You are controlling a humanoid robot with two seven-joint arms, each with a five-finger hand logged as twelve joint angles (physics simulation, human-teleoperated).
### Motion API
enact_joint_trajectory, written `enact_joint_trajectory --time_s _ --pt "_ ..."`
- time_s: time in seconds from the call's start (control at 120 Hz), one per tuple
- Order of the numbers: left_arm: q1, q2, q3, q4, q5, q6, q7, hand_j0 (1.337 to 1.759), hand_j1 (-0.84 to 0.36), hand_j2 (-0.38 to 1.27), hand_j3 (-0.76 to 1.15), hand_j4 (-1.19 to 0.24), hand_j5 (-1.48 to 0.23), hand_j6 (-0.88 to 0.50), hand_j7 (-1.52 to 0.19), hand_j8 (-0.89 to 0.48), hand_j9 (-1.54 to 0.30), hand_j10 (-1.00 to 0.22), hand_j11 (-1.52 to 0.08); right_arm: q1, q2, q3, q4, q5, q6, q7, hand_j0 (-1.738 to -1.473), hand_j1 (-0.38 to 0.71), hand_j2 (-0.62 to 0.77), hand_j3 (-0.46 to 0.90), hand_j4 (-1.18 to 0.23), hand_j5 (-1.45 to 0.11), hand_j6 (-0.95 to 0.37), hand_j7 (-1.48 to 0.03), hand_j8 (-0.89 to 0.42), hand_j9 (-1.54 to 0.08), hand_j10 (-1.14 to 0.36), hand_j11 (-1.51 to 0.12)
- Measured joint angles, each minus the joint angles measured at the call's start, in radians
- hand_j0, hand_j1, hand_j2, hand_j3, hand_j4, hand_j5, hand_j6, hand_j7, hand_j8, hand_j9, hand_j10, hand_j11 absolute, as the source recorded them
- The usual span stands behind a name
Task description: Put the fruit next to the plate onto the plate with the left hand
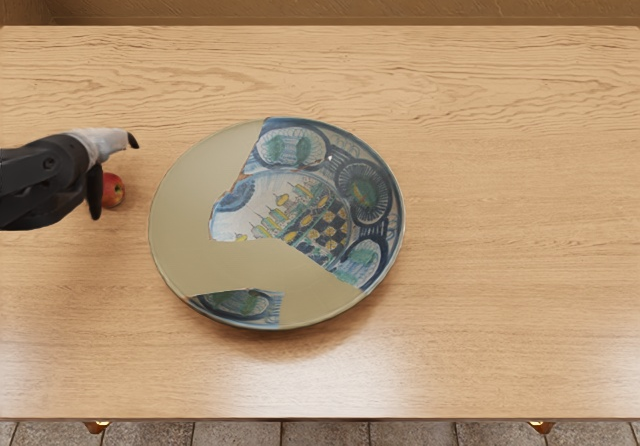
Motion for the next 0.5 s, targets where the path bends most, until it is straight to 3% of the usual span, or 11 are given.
enact_joint_trajectory --time_s 0.5 --pt "0.01 0.009 0.041 -0.018 0.006 0.061 0.0 1.658 0.0 0.06 0.0 -0.3 -0.38 -0.3 -0.38 -0.3 -0.38 -0.3 -0.38 0.001 0.0 0.001 0.002 0.0 0.0 0.0 -1.658 -0.33 0.0 0.0 -0.01 -0.02 -0.01 -0.02 -0.01 -0.02 -0.01 -0.02"
